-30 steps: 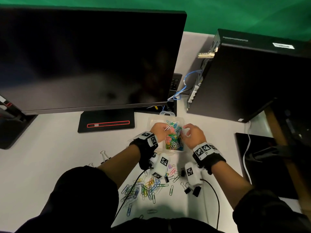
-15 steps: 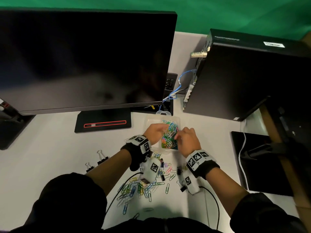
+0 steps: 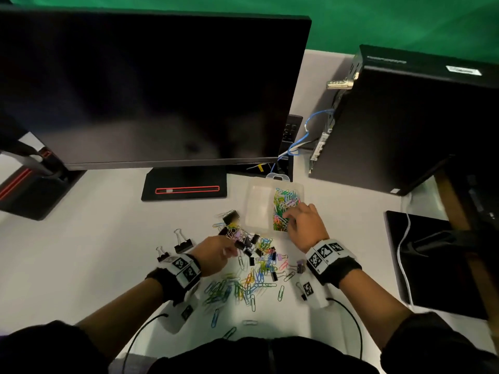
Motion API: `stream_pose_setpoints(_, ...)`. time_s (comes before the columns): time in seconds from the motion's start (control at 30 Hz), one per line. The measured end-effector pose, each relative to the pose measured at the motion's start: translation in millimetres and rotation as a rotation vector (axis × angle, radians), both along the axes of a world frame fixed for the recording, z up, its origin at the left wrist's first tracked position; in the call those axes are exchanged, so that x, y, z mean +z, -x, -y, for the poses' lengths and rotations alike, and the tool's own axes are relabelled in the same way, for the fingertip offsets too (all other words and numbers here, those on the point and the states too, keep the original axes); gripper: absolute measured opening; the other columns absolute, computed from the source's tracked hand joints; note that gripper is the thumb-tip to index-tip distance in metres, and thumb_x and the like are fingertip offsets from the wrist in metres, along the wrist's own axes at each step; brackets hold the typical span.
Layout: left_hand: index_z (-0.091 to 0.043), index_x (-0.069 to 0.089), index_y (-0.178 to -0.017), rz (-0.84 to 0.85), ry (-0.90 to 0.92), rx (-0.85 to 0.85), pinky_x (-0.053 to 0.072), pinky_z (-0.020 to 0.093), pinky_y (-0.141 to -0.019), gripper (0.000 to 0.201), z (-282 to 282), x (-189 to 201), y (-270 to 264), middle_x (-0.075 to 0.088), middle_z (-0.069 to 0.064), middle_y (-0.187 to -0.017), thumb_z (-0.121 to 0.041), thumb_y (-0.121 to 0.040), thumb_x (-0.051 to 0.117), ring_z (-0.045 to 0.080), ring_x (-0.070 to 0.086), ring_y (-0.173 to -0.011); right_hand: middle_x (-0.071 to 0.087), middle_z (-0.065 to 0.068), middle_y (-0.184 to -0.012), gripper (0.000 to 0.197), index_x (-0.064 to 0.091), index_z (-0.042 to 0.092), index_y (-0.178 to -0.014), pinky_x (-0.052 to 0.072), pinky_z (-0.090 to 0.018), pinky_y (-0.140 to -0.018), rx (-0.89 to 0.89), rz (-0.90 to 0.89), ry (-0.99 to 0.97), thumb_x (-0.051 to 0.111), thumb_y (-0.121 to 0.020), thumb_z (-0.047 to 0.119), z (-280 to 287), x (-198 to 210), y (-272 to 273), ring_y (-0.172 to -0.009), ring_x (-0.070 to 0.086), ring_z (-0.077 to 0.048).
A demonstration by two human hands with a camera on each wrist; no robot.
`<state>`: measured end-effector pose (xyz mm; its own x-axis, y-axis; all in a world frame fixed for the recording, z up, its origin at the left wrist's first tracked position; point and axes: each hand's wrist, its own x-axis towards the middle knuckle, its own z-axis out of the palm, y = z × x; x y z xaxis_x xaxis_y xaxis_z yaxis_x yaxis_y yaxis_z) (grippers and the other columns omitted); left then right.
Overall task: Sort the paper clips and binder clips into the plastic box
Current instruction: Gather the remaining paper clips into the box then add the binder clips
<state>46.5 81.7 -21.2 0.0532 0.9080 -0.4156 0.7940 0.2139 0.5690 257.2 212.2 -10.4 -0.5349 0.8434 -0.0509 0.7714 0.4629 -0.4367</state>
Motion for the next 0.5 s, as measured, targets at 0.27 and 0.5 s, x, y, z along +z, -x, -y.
stream_pose_setpoints(0.27, -0.012, 0.061, -0.113, 0.006, -0.387, -0.114, 0.036, 0.023, -0.095, 0.043, 4.3, -15.3, -15.9, 0.058, 0.009, -0.112, 0.010, -0.080, 0.042, 0.023, 0.050, -0.107, 0.063, -0.007, -0.102, 0.023, 0.064, 0.011, -0.102, 0.041, -0.029, -0.083, 0.055, -0.042, 0.080, 0.055, -0.082, 0.008, 70.9, -30.6, -18.0, -0.100, 0.050, -0.024)
stream_pose_setpoints(0.5, -0.010, 0.058, -0.120, -0.145, -0.363, -0.168, 0.042, 0.045, -0.100, 0.044, -9.7, -28.5, -24.0, 0.051, 0.016, -0.128, 0.001, -0.078, 0.046, 0.036, 0.043, -0.122, 0.043, -0.006, -0.139, 0.055, 0.039, 0.014, -0.135, 0.028, -0.028, -0.107, 0.088, 0.026, 0.215, 0.059, -0.085, 0.027, 78.6, -43.9, -2.9, -0.127, 0.038, -0.024)
